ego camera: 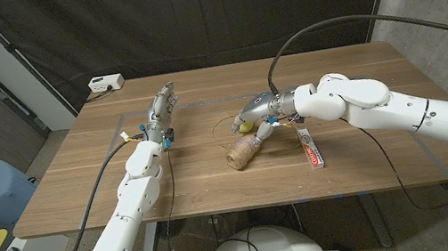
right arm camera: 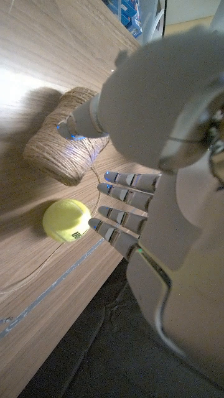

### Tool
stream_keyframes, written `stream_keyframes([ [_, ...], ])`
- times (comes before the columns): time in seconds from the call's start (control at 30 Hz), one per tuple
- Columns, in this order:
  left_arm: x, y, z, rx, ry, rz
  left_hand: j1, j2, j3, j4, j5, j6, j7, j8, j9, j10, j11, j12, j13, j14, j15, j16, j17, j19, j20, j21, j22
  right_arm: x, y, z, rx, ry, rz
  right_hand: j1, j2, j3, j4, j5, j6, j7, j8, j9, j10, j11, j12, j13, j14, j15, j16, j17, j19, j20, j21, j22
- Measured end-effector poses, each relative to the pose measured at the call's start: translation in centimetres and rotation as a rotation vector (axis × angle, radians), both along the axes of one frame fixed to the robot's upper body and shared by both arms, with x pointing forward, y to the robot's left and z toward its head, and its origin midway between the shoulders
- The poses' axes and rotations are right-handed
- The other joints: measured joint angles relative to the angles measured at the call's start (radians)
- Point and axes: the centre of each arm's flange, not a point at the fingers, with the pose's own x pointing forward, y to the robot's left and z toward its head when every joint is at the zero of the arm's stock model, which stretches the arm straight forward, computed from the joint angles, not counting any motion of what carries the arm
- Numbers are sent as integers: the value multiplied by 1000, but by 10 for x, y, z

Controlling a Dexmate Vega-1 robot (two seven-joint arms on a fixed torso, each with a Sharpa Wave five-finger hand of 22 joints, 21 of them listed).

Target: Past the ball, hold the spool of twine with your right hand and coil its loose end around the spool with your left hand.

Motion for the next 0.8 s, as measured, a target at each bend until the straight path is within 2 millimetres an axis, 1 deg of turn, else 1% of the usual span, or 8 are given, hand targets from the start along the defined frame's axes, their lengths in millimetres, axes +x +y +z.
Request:
stream_keyframes([
  [0.17,1,1,0,-2,2,0,0,0,0,0,0,0,0,0,0,0,0,0,0,0,0,0,0,6,6,0,0,3,1,-2,-10,6,-12,0,0,0,0,0,1,-1,0,0,0,0,0,0,0,0,0,0,0,0,0,0],
  [0.23,1,2,0,-2,2,1,0,0,0,0,0,0,0,0,0,0,0,0,0,0,0,0,0,6,6,-4,0,4,2,-3,-12,7,-16,4,4,3,3,0,7,-7,0,0,5,-4,0,0,0,0,0,0,0,0,0,0],
  [0.4,2,3,0,-5,3,3,0,0,0,0,0,0,0,0,0,0,0,0,0,0,0,0,0,6,6,-4,0,6,4,-5,-21,8,-28,4,4,3,3,3,11,-11,0,0,11,-11,0,1,0,0,0,0,0,0,0,0],
  [0.57,3,4,0,-7,5,3,0,0,0,0,0,0,0,0,0,0,0,0,0,0,0,0,0,6,5,-8,0,7,5,-7,-32,2,-40,8,0,7,-1,7,22,-22,0,0,20,-13,0,5,0,0,0,0,0,0,0,0],
  [0.67,3,5,0,-8,5,4,0,0,0,0,0,0,0,0,0,0,0,0,0,0,0,0,0,5,5,-8,0,6,6,-8,-39,-2,-44,8,0,7,-1,7,26,-25,6,0,24,-16,0,5,0,0,0,0,0,0,0,0],
  [0.8,3,5,0,-8,5,4,0,0,0,0,0,0,0,0,0,0,0,0,0,0,0,0,0,5,5,-8,0,5,7,-9,-43,-11,-51,12,-4,7,-1,11,39,-34,6,0,39,-31,0,5,5,-1,0,0,0,0,0,0],
])
